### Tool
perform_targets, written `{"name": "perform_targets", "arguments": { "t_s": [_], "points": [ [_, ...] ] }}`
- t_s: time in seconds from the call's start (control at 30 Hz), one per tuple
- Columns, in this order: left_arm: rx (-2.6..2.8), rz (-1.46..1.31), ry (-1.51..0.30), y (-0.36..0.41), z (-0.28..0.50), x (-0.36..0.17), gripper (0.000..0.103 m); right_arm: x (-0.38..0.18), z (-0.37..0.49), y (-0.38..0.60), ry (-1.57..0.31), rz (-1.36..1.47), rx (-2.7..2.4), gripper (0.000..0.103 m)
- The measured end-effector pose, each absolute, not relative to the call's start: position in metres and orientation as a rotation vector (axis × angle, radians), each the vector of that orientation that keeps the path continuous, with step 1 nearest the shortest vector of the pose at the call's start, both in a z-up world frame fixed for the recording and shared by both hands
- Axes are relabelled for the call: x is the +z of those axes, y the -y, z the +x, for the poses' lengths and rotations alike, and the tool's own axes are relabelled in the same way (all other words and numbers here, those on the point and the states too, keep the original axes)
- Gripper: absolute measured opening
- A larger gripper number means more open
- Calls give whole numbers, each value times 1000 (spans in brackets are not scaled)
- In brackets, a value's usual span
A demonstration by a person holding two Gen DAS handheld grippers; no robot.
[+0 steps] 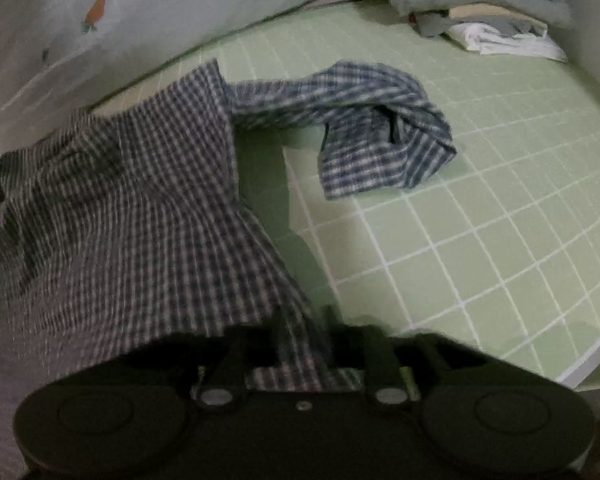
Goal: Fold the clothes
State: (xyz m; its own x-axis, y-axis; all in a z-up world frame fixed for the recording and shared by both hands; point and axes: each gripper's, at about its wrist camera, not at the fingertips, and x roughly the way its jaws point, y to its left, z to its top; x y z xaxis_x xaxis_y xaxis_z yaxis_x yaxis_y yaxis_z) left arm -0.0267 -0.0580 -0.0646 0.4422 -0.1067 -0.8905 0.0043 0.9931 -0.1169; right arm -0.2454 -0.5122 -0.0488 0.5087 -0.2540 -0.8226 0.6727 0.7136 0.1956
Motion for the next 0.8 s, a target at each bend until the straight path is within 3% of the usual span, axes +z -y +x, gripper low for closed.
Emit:
{"name": "perform_targets", "arguments": {
  "t_s": [0.03,0.2,0.33,0.67,0.73,0.8],
  "points": [
    [-77,-92,-1086,66,-28,-60,77,-52,-243,511,-881,529,-593,48],
    [-129,-39,-1031,97,-30,-41,89,-61,-241,540,-863,520,-633,73],
    [-152,-58,-1035,122,-29,-40,89,-68,-238,573,-838,543,-669,78],
    [-209,-58,-1045,198,-20,-49,89,-90,-228,650,-797,579,-729,77],
    [-218,-56,-1049,212,-16,-53,89,-92,-225,655,-808,546,-703,66],
    [-221,-43,-1054,225,-9,-58,89,-89,-223,660,-806,479,-654,6]
  ]
}}
